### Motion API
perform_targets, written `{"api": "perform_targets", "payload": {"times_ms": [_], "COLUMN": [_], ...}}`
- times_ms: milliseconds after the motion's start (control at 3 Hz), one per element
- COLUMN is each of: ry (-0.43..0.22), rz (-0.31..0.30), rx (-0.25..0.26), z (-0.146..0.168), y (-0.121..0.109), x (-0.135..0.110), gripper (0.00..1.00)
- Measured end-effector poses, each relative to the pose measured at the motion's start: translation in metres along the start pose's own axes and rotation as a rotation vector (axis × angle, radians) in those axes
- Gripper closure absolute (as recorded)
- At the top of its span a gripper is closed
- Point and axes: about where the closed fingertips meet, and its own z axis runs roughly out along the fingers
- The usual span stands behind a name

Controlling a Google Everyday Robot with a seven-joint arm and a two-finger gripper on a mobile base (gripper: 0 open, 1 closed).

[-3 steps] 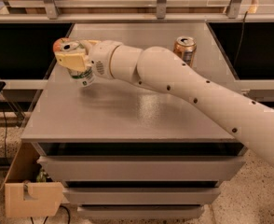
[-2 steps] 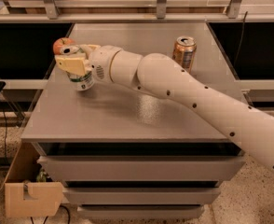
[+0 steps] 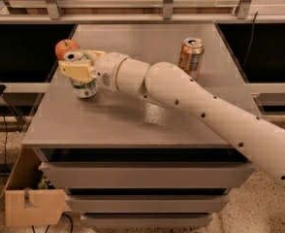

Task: Place 7up can upright

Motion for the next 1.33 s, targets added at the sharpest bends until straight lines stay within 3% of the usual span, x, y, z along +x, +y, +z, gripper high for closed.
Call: {"api": "perform_targets", "payload": {"times_ms": [667,1000,1333], "ry": [-0.007,-0.014,-0.020], "rz": [0.009,0.016,0.012], "rx": [0.021,0.036,0.043], "z": [-0.015,-0.023,-0.031], "y": [-0.004,-0.006,-0.008], "x": [0.003,0.006,0.007], "gripper": [0.12,0.00,0.00]}}
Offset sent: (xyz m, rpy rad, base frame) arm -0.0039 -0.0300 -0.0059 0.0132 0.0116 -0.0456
